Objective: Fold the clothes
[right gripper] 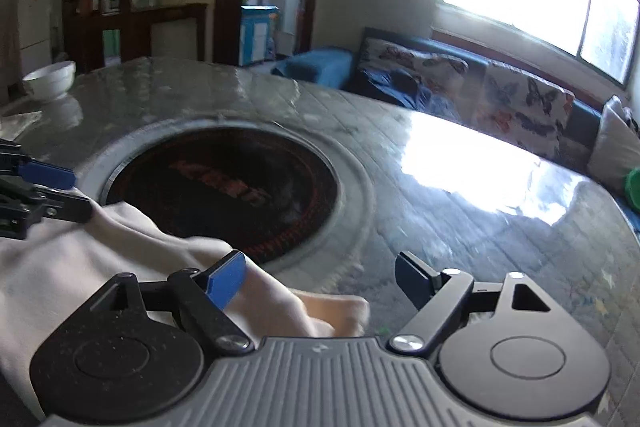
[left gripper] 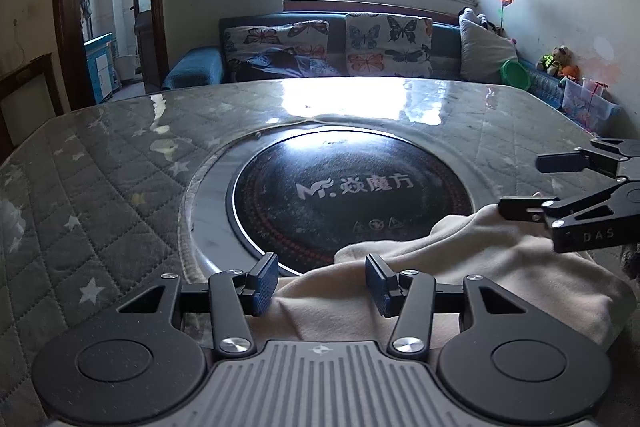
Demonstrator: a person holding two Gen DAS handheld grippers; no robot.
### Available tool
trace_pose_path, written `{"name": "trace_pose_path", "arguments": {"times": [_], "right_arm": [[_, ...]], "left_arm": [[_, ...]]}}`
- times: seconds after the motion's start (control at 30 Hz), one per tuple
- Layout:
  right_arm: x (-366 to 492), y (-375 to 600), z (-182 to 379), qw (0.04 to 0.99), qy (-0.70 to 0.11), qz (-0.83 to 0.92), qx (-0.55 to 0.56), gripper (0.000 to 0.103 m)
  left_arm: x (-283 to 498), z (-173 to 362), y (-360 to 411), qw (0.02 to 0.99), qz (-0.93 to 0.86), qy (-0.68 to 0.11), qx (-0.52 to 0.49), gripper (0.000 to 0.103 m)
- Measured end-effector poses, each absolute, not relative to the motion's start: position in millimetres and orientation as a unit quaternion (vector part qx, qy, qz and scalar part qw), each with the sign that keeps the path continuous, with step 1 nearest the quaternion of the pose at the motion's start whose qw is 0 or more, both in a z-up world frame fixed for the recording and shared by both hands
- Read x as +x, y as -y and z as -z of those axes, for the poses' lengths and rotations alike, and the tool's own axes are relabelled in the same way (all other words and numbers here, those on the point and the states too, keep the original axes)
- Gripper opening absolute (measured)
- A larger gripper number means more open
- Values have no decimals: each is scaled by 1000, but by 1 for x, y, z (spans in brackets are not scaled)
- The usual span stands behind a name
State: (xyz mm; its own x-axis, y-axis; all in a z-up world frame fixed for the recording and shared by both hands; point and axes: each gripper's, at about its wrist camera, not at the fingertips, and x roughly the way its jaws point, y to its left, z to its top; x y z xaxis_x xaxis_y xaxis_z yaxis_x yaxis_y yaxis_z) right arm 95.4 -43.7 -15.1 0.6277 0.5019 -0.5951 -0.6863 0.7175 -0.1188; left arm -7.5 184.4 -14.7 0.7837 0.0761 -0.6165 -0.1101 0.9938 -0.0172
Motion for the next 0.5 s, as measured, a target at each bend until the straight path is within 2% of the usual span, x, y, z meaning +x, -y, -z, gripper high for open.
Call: {"name": "trace_pose_path", "arguments": {"times": [0.37, 0.5], "right_arm": [[94, 29, 15, 878, -273, -349, -182, 85], [78, 36, 0, 882, -246, -361, -179, 99]], "left_arm": [[-2, 17, -188, 940, -56, -335, -32, 54], [-14, 7, -187, 945, -59, -320, -37, 57]]}}
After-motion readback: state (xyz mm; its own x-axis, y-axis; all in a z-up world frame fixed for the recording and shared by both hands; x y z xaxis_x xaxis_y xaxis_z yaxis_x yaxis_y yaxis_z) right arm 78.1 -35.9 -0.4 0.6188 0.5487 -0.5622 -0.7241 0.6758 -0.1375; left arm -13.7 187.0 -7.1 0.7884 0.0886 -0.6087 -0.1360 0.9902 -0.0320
